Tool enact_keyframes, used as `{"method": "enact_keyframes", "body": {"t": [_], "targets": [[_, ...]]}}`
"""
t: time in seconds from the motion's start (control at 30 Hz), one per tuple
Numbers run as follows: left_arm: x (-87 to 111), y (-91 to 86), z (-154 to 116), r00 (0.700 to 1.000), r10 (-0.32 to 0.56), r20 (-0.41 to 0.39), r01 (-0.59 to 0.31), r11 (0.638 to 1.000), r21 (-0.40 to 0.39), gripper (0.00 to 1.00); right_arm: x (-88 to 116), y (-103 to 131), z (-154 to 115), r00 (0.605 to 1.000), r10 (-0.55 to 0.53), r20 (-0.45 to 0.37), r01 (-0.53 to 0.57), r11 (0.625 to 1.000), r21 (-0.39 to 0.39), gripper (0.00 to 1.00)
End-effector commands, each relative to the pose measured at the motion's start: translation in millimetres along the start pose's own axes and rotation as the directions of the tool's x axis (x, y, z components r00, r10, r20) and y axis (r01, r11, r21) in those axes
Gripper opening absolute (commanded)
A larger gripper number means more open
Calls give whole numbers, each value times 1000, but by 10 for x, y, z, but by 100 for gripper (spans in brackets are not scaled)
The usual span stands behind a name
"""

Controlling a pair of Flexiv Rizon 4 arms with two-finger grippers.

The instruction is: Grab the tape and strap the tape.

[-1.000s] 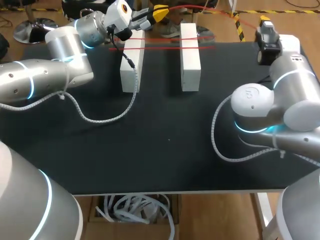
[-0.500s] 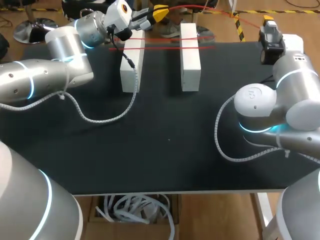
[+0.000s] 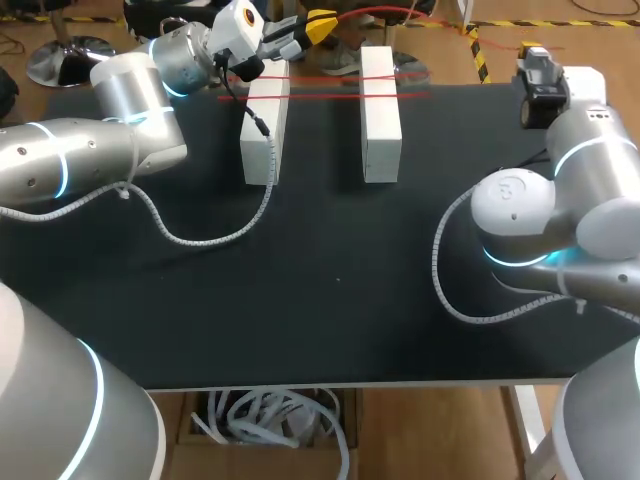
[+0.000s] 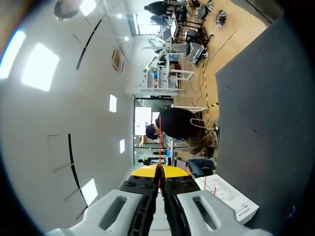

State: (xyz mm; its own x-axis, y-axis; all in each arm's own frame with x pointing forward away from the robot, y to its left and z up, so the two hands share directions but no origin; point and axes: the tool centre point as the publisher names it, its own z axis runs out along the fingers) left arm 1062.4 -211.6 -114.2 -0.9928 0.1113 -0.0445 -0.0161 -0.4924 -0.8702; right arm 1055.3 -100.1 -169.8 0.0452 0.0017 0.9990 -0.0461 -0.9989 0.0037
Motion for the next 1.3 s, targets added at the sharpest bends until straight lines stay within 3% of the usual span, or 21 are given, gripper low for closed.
{"method": "enact_keyframes", "body": {"t": [0.03,0.37,0.57,0.73,0.83,0.9,1.03,1.27,1.3], "targets": [[-19,11,-5,1000,-1,-4,1,1000,3,0,15,-3,-19,1000,-10,-7,10,1000,13,0],[-19,11,-5,1000,-1,-4,1,1000,3,0,22,-26,-21,999,-27,-28,27,999,28,0],[-6,-43,-70,1000,-15,23,20,980,-200,0,22,-26,-21,999,-27,-28,27,999,28,0],[2,-94,-71,1000,-2,19,7,959,-284,0,22,-26,-21,999,-27,-28,27,999,28,0],[12,-79,-54,1000,0,30,12,918,-396,0,22,-26,-21,999,-27,-28,27,999,28,0],[17,-49,-57,998,4,69,31,865,-500,0,22,-26,-21,999,-27,-28,27,999,28,0],[37,-19,-17,999,2,51,28,816,-577,0,22,-26,-21,999,-27,-28,27,999,28,0],[54,23,47,999,17,39,17,687,-726,0,22,-26,-21,999,-27,-28,27,999,28,0],[52,26,63,1000,13,28,11,686,-727,0,22,-26,-21,999,-27,-28,27,999,28,0]]}}
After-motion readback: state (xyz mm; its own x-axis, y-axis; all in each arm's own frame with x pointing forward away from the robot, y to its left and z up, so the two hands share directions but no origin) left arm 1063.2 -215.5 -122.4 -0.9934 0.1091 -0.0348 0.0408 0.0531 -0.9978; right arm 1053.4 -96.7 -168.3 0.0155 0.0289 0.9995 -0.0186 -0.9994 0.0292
